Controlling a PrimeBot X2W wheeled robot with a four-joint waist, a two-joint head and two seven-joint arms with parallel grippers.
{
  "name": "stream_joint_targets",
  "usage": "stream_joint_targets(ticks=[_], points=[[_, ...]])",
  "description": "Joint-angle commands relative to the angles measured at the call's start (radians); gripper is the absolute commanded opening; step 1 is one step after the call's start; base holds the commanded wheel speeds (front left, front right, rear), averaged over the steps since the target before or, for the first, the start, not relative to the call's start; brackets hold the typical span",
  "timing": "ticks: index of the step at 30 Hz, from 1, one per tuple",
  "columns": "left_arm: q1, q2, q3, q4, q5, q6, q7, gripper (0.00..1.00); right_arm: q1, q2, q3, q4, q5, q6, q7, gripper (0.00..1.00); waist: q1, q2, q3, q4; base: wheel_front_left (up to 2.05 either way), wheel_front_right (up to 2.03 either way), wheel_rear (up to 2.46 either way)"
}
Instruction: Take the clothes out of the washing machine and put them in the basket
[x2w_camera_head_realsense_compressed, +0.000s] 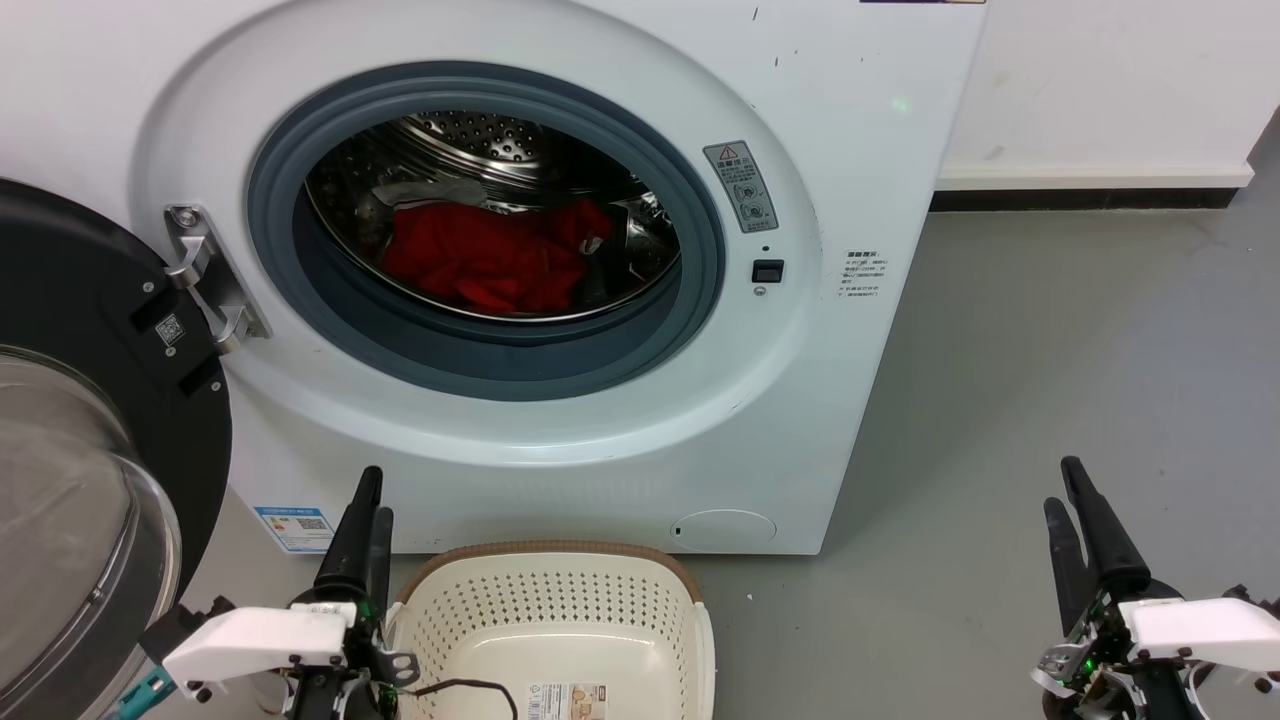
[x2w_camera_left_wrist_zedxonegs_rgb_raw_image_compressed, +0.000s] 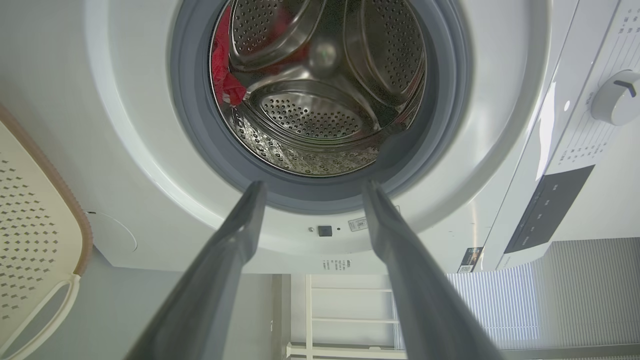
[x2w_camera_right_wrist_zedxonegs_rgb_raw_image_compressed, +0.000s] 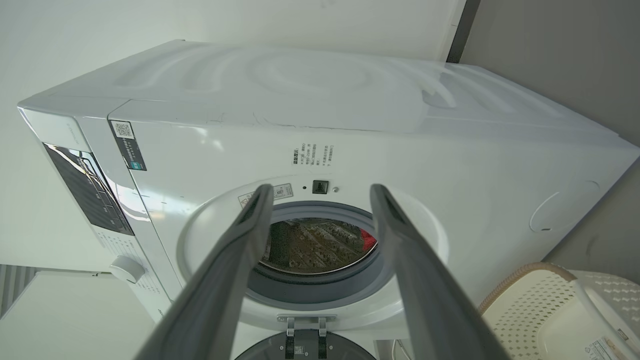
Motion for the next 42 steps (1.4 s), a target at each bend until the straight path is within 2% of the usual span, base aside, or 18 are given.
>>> stream_joint_targets(ticks=[1, 22, 31, 42], points=[[-0.032, 0.002, -0.01, -0.034, 0.041, 0.0, -0.015, 1.0, -0.011, -0.001, 0.004, -0.03, -0.048, 0.0, -0.014, 1.0, 0.0, 0.0, 0.0, 0.0, 0.0, 0.0, 0.0], [-0.052, 0.003, -0.063, -0.089, 0.469, 0.0, -0.097, 1.0, 0.018, -0.001, 0.01, -0.101, -0.588, 0.0, -0.096, 1.0, 0.0, 0.0, 0.001, 0.0, 0.0, 0.0, 0.0], [-0.055, 0.003, -0.079, -0.079, 0.651, 0.0, -0.128, 1.0, 0.027, 0.0, 0.021, -0.101, -0.755, 0.0, -0.128, 1.0, 0.0, 0.0, 0.0, 0.0, 0.0, 0.0, 0.0], [-0.058, 0.003, -0.095, -0.075, 0.822, 0.0, -0.163, 1.0, 0.031, 0.0, 0.033, -0.1, -0.927, 0.0, -0.163, 1.0, 0.0, 0.0, 0.0, 0.004, 0.0, 0.0, 0.0]])
